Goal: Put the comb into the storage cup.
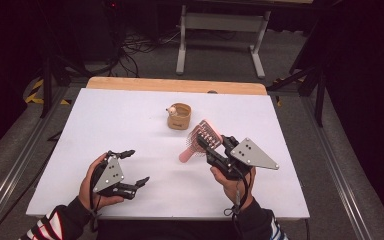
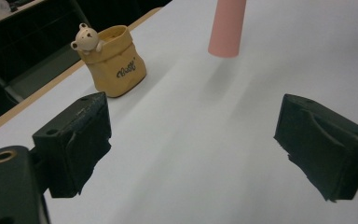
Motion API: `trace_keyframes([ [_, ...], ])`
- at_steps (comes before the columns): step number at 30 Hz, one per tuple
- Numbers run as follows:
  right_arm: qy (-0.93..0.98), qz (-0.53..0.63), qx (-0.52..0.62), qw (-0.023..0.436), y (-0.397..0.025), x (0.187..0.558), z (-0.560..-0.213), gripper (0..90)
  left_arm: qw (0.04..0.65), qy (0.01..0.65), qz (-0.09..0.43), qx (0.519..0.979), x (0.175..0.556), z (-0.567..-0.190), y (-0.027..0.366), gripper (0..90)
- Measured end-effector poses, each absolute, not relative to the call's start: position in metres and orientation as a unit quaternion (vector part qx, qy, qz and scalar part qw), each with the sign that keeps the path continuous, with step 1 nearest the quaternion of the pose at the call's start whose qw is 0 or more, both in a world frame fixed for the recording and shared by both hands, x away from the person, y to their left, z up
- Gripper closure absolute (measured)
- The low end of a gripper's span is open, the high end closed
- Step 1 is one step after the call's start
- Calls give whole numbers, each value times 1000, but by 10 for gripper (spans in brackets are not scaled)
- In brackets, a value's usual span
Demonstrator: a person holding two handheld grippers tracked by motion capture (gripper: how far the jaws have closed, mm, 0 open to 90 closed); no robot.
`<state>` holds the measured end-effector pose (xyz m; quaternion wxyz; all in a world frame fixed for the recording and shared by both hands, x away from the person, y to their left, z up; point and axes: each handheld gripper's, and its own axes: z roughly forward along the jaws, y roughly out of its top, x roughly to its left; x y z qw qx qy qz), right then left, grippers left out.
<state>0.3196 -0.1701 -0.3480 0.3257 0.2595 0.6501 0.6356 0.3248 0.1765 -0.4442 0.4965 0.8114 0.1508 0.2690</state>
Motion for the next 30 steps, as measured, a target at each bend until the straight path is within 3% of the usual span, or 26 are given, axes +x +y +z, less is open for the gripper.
trace_keyframes([
  [11, 646, 635, 258, 336, -174, 318, -344, 636, 505, 187, 248, 805, 323, -456, 207, 96],
  [30, 629, 639, 266, 355, -186, 316, -336, 635, 487, 217, 257, 806, 316, -463, 236, 83],
])
